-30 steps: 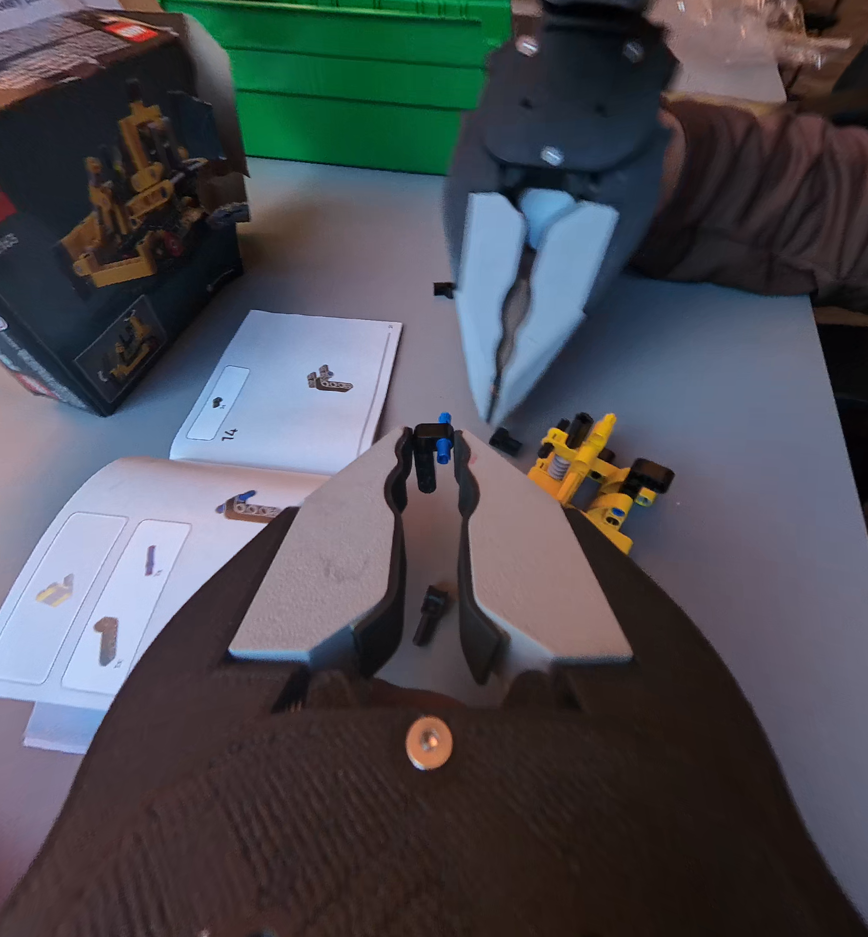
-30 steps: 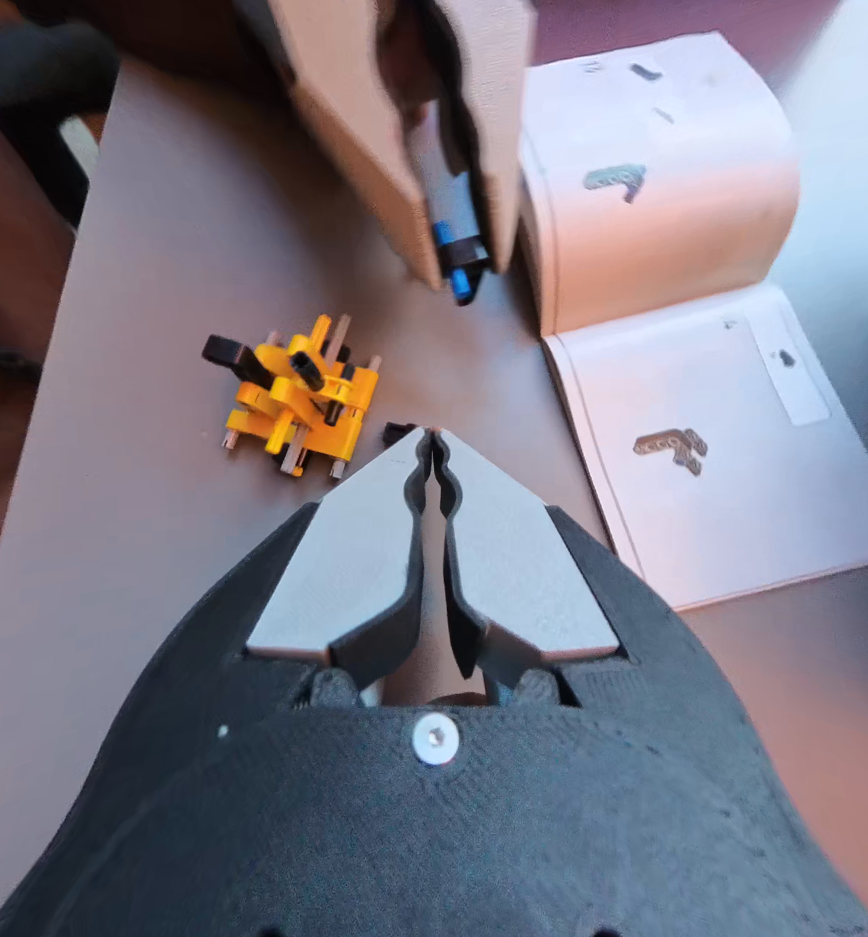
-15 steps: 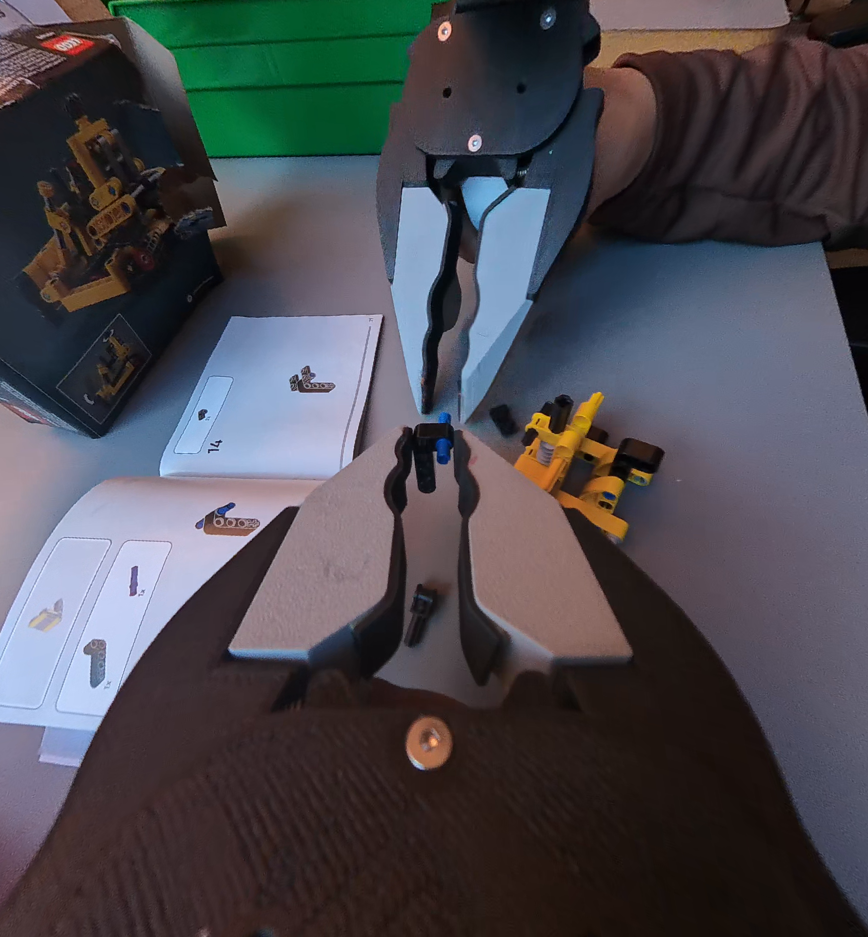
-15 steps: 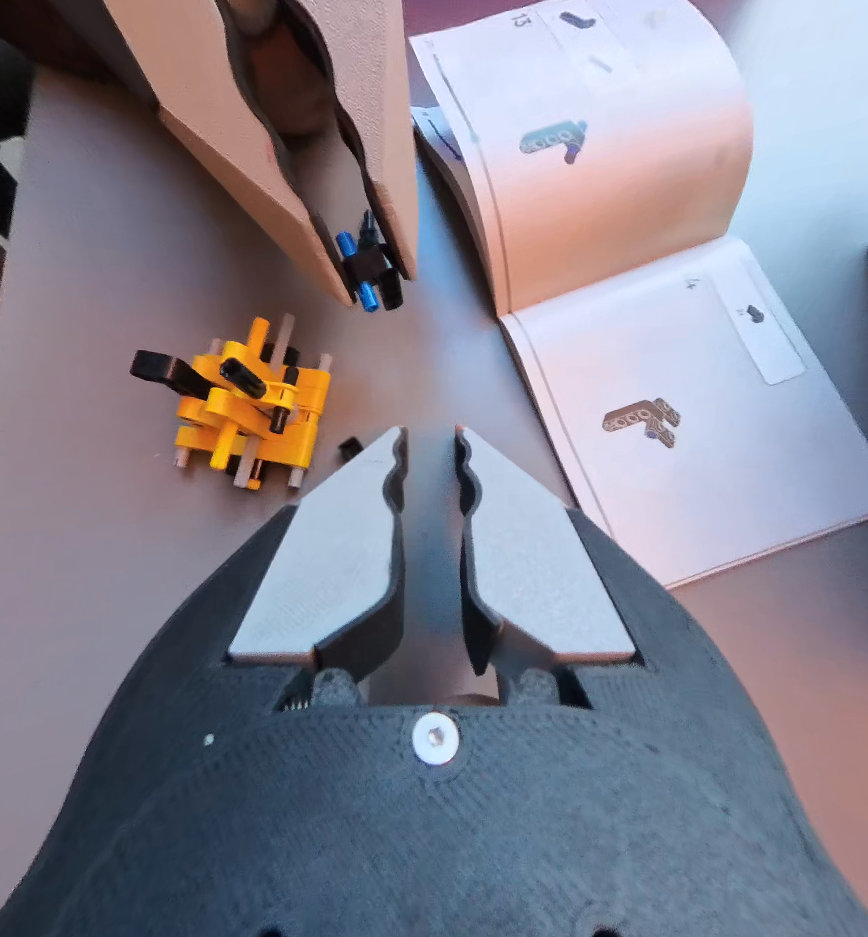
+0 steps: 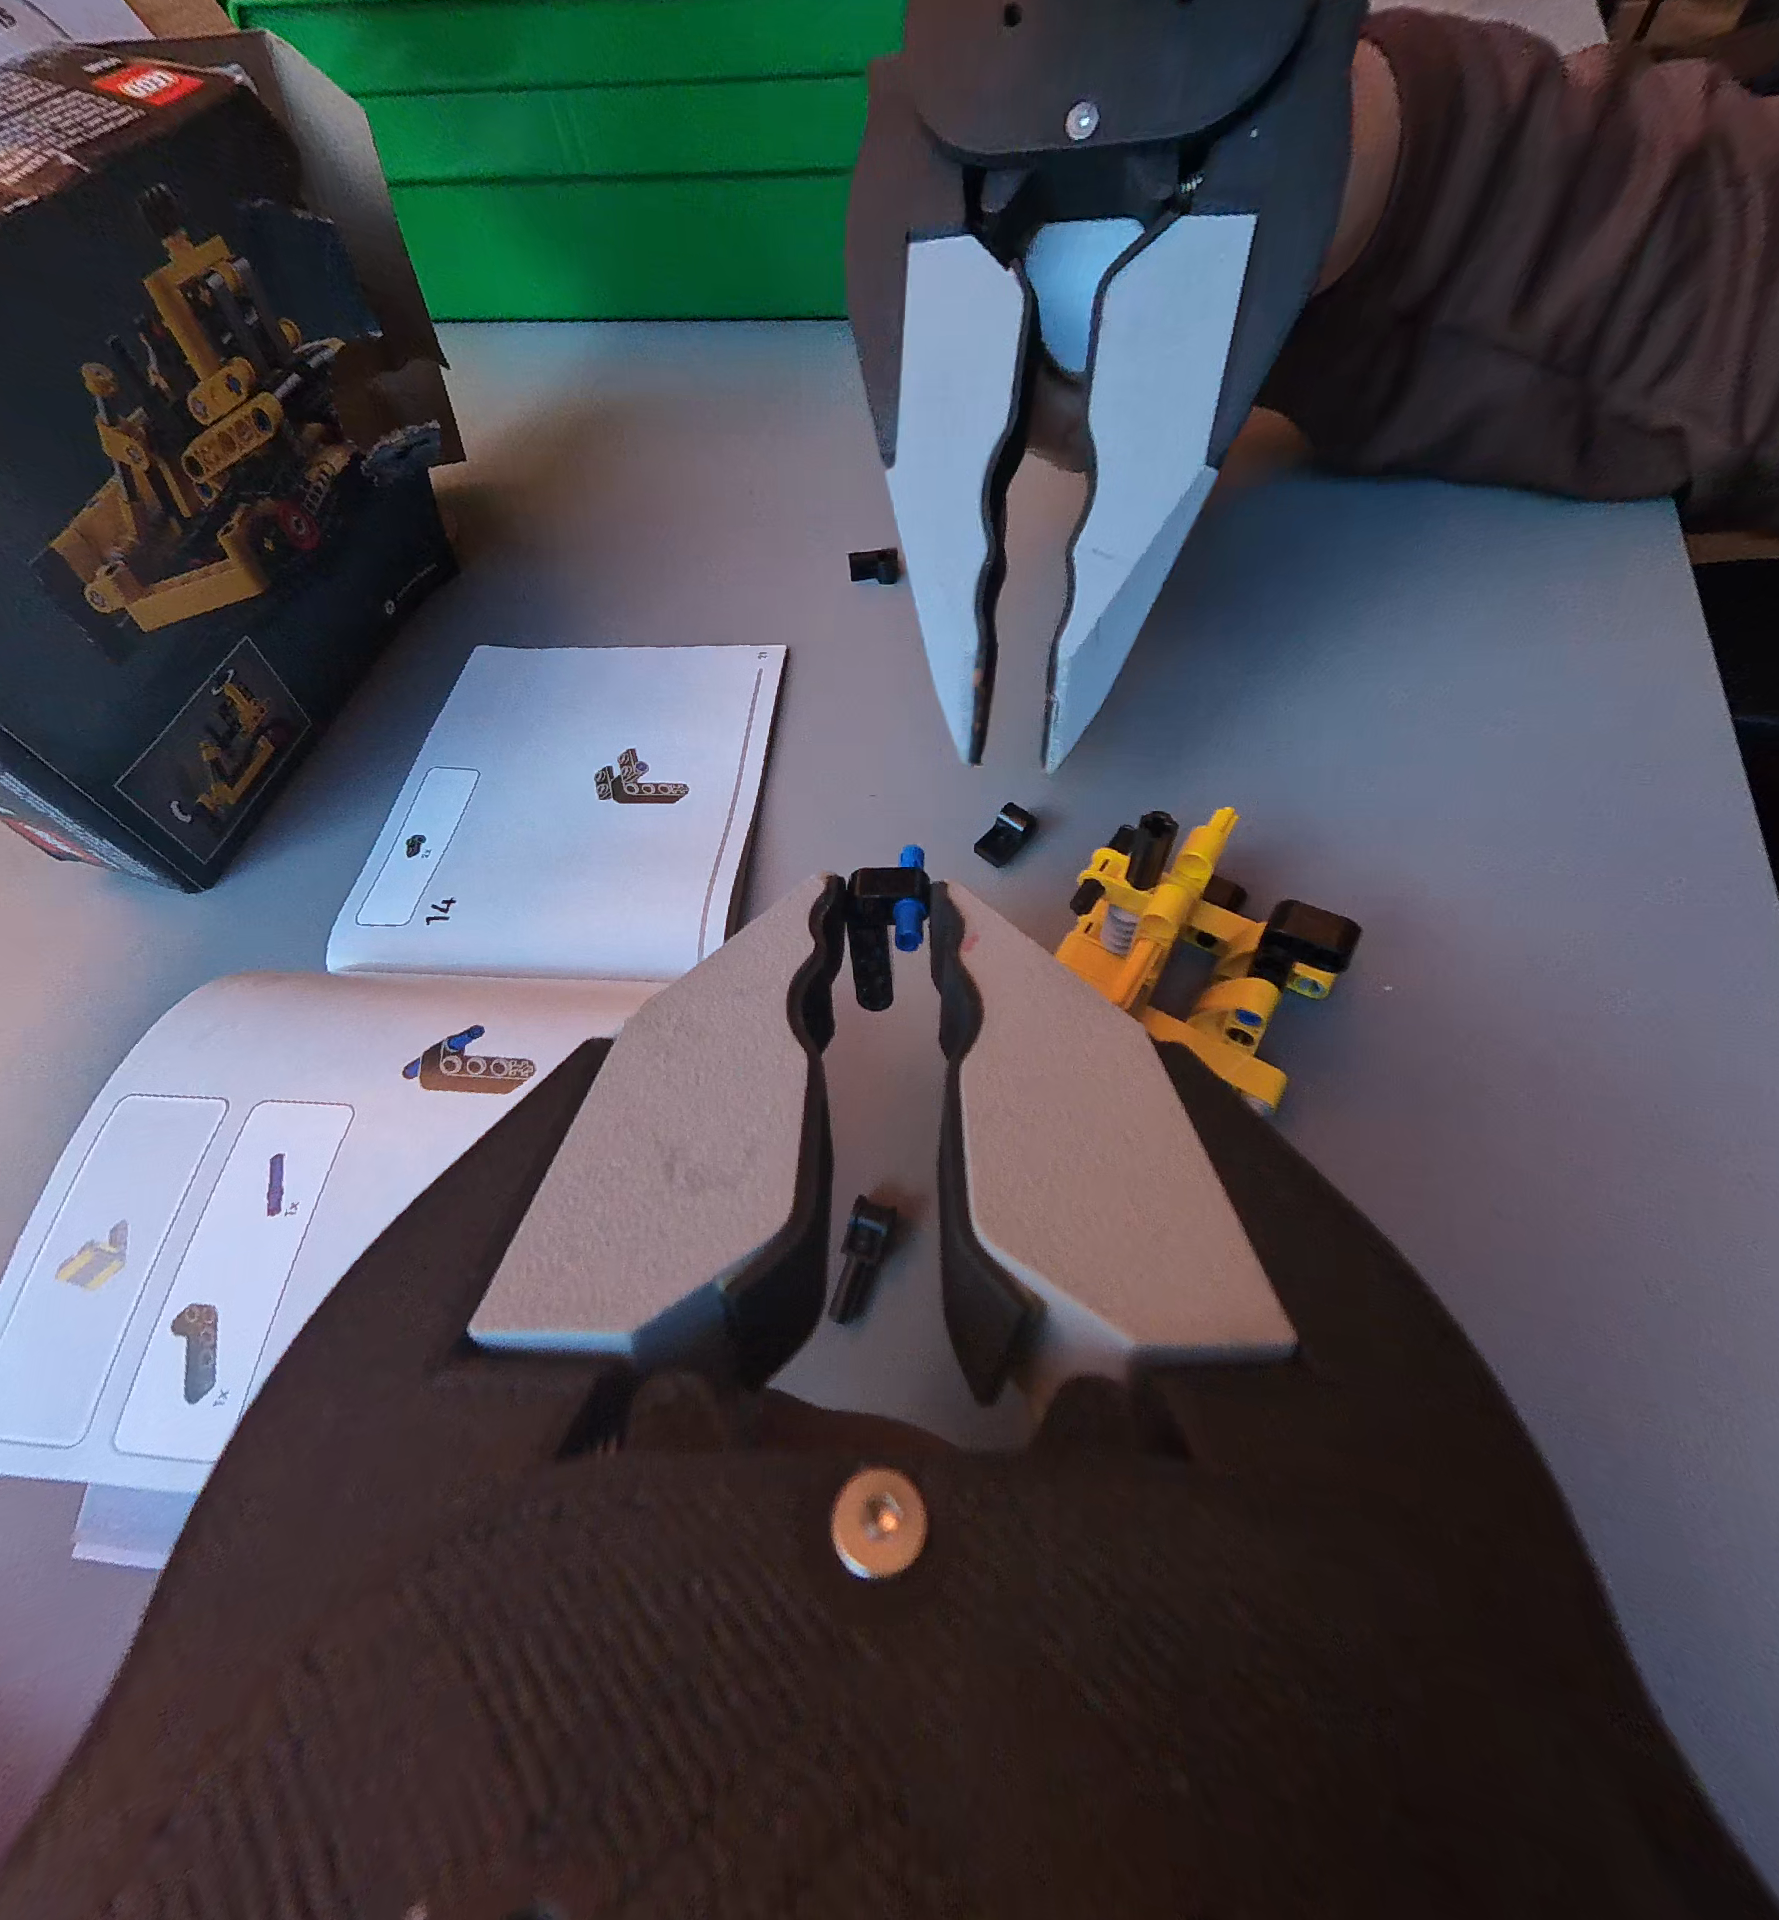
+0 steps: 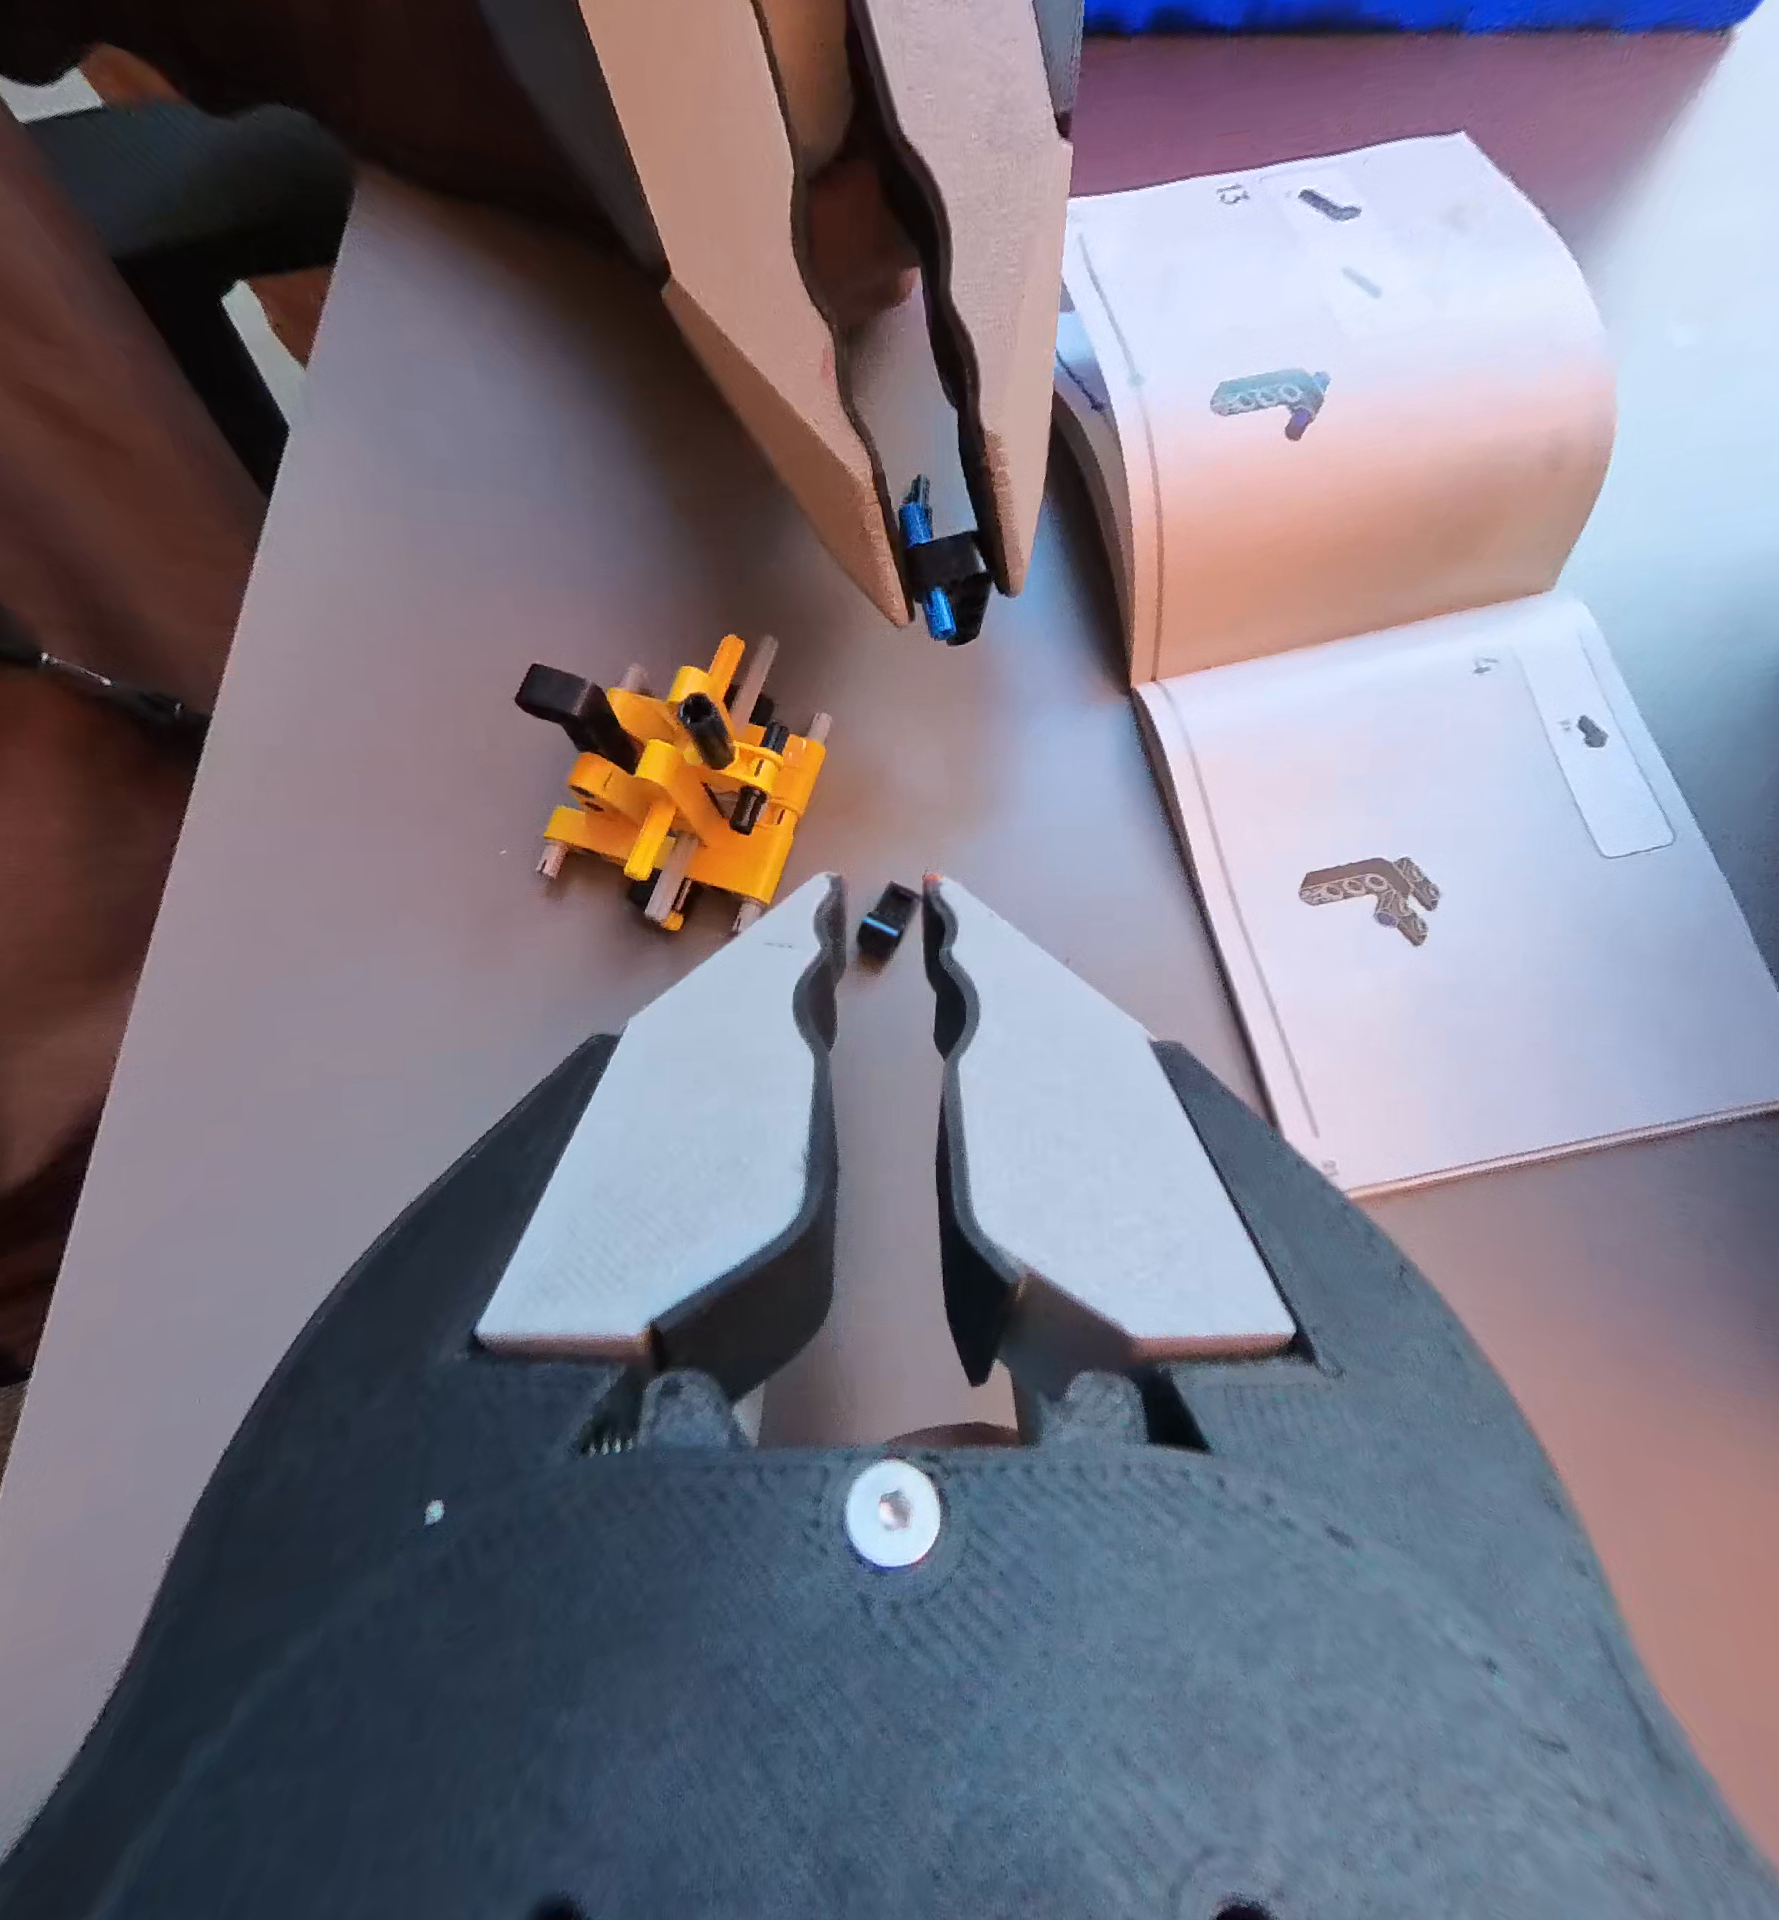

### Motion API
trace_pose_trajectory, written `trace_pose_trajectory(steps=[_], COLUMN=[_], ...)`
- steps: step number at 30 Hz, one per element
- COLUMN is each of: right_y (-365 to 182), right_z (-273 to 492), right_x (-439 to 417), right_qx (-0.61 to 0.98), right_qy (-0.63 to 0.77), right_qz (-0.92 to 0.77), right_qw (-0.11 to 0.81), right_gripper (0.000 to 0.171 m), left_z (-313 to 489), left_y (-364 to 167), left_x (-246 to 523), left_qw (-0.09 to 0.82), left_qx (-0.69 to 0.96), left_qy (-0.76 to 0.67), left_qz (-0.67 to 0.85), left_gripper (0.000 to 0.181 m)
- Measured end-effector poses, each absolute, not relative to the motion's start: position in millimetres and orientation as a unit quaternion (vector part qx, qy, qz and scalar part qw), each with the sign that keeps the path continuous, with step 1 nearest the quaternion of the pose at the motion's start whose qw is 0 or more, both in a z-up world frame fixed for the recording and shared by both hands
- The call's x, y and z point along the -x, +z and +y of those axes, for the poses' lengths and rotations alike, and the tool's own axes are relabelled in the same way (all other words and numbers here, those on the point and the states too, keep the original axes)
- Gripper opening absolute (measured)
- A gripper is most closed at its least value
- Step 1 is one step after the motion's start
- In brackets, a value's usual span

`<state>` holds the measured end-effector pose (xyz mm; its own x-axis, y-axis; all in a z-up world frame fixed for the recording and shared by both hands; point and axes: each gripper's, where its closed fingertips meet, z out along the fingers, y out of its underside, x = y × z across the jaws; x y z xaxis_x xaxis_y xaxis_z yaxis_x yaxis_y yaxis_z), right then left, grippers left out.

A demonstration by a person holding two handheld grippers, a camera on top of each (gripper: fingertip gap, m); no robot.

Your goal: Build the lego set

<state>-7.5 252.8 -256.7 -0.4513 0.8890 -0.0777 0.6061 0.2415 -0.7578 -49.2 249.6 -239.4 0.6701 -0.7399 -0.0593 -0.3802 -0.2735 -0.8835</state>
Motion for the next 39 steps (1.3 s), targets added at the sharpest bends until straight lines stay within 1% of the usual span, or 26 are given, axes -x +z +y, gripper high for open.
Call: trace_pose_trajectory(steps=[6, 7, 8, 9, 13, 15, 16, 17, 20, 24, 27, 30, 33, 35, 39], right_y=[-275.4, -278.9, -281.5, -282.6, -278.7, -279.8, -279.7, -278.3, -270.0, -274.0, -283.3, -281.7, -279.4, -273.2, -257.7], right_z=[254.4, 255.0, 255.5, 256.7, 258.0, 262.8, 265.5, 266.0, 258.1, 252.4, 257.0, 259.6, 259.6, 257.0, 245.5], right_x=[3.7, 3.3, 3.7, 5.3, 15.6, 16.5, 16.2, 15.5, 14.9, 19.2, 20.3, 23.4, 25.9, 28.1, 33.5], right_qx=[0.498, 0.500, 0.501, 0.505, 0.534, 0.549, 0.552, 0.551, 0.520, 0.501, 0.500, 0.498, 0.505, 0.516, 0.548], right_qy=[0.323, 0.315, 0.310, 0.307, 0.343, 0.347, 0.347, 0.348, 0.356, 0.330, 0.298, 0.296, 0.318, 0.359, 0.479], right_qz=[-0.785, -0.788, -0.790, -0.788, -0.754, -0.742, -0.740, -0.740, -0.755, -0.774, -0.785, -0.783, -0.771, -0.750, -0.675], right_qw=[0.175, 0.172, 0.172, 0.175, 0.167, 0.163, 0.166, 0.168, 0.184, 0.201, 0.212, 0.226, 0.222, 0.206, 0.122], right_gripper=[0.012, 0.009, 0.000, 0.000, 0.000, 0.000, 0.015, 0.025, 0.029, 0.024, 0.012, 0.012, 0.011, 0.011, 0.011], left_z=[248.4, 248.0, 247.9, 248.2, 256.3, 258.8, 259.0, 258.3, 256.3, 257.1, 256.9, 256.0, 255.3, 254.8, 249.2], left_y=[-239.9, -240.0, -240.4, -240.9, -241.4, -250.0, -254.9, -258.3, -261.4, -259.0, -259.5, -261.0, -260.2, -258.3, -254.5], left_x=[47.9, 47.4, 47.3, 47.4, 56.6, 61.6, 62.6, 61.9, 58.8, 59.5, 59.3, 58.3, 57.0, 55.0, 44.3], left_qw=[0.481, 0.481, 0.481, 0.481, 0.513, 0.506, 0.498, 0.493, 0.490, 0.494, 0.493, 0.491, 0.495, 0.505, 0.534], left_qx=[0.774, 0.774, 0.773, 0.774, 0.754, 0.749, 0.747, 0.743, 0.736, 0.738, 0.738, 0.737, 0.730, 0.717, 0.663], left_qy=[-0.188, -0.188, -0.185, -0.180, -0.084, -0.029, -0.007, 0.006, 0.018, 0.008, 0.009, 0.011, 0.014, 0.022, 0.053], left_qz=[0.366, 0.368, 0.369, 0.371, 0.401, 0.427, 0.440, 0.451, 0.467, 0.459, 0.460, 0.465, 0.472, 0.481, 0.523], left_gripper=[0.013, 0.013, 0.013, 0.013, 0.013, 0.013, 0.013, 0.013, 0.013, 0.013, 0.013, 0.013, 0.013, 0.013, 0.013])
